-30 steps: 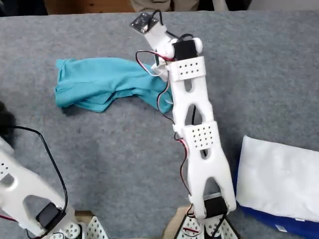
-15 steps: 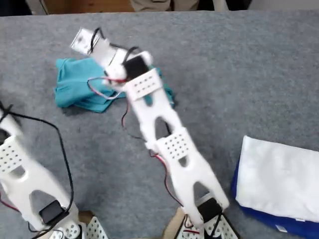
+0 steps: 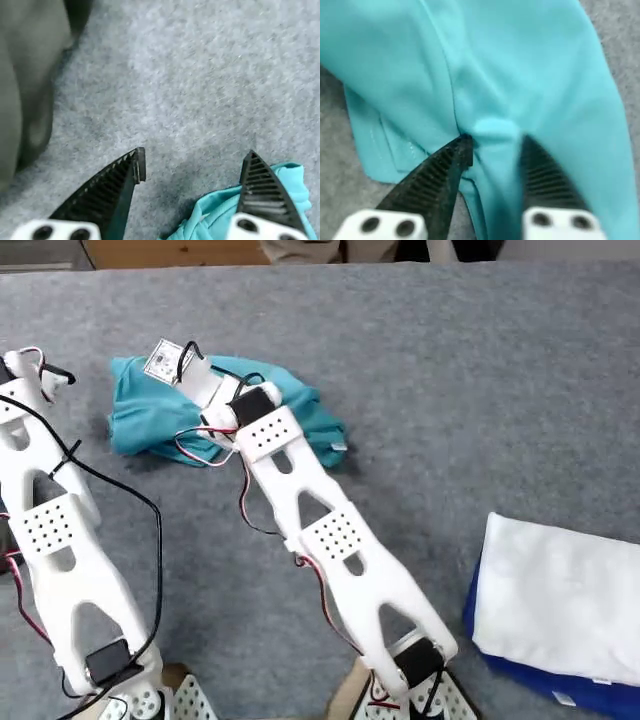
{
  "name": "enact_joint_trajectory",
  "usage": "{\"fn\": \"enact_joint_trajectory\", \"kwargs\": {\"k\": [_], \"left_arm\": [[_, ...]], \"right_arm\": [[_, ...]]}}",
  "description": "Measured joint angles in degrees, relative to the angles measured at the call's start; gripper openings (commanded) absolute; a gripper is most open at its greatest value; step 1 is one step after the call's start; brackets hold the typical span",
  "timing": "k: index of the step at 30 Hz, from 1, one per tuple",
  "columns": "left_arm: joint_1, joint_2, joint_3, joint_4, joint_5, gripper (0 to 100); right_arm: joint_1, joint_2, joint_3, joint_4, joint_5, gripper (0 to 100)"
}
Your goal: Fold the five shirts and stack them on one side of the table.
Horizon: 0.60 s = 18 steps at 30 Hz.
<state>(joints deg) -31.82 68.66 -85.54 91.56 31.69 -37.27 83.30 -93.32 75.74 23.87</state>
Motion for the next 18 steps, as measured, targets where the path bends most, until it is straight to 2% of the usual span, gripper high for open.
{"fn": "enact_joint_trajectory", "kwargs": {"k": [5, 14, 18], "left_arm": [[0.00, 0.88, 0.00, -0.44, 0.18, 31], [0.00, 3.87, 0.18, -3.08, 0.18, 31], [0.88, 3.96, 0.18, -3.08, 0.35, 31]], "right_arm": [[2.81, -0.53, 0.00, 0.00, -0.18, 0.5], [17.14, -2.81, 0.00, -1.23, -0.18, 0.5], [19.78, -2.81, 0.00, -3.08, -0.18, 0.9]]}}
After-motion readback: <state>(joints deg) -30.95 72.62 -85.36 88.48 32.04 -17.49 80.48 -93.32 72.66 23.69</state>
